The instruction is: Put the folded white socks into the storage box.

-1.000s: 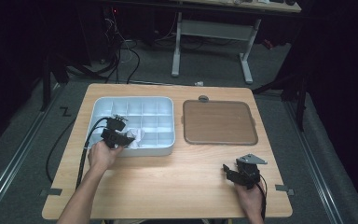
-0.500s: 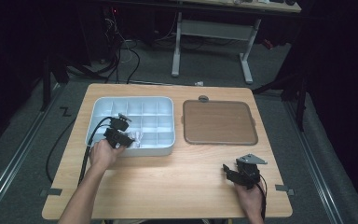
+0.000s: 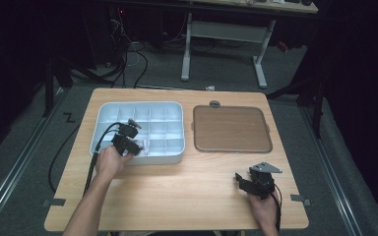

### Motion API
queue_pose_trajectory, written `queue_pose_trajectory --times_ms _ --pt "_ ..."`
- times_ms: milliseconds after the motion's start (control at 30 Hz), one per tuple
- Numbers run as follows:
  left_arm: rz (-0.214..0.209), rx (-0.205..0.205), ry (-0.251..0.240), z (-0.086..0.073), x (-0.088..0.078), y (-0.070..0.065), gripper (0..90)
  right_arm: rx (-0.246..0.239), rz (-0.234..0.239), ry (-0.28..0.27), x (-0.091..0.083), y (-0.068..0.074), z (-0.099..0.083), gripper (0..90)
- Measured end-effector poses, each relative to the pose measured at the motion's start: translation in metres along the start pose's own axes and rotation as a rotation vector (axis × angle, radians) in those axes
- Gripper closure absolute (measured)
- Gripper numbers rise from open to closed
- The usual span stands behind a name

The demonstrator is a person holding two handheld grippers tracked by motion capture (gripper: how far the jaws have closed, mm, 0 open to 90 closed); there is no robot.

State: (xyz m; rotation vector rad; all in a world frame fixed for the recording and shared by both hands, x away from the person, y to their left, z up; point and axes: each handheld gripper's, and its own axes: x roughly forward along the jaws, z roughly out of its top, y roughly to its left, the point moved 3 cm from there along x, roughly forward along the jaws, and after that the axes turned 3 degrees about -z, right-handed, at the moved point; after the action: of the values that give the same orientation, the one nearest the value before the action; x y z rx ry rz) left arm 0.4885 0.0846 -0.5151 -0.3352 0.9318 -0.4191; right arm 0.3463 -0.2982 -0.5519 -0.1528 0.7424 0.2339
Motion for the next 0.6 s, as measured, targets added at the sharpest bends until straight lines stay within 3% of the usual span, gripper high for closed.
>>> queue_pose_trajectory --times_ms 400,600 --pt "-0.006 0.041 -0.126 -0.001 -0.012 -0.005 70.9 0.0 0.001 0.0 0.0 0.0 0.0 37.3" --pt "-0.029 0.038 -0.145 0.0 -0.017 -0.005 67.4 0.0 0.001 0.0 0.0 0.0 0.0 37.3"
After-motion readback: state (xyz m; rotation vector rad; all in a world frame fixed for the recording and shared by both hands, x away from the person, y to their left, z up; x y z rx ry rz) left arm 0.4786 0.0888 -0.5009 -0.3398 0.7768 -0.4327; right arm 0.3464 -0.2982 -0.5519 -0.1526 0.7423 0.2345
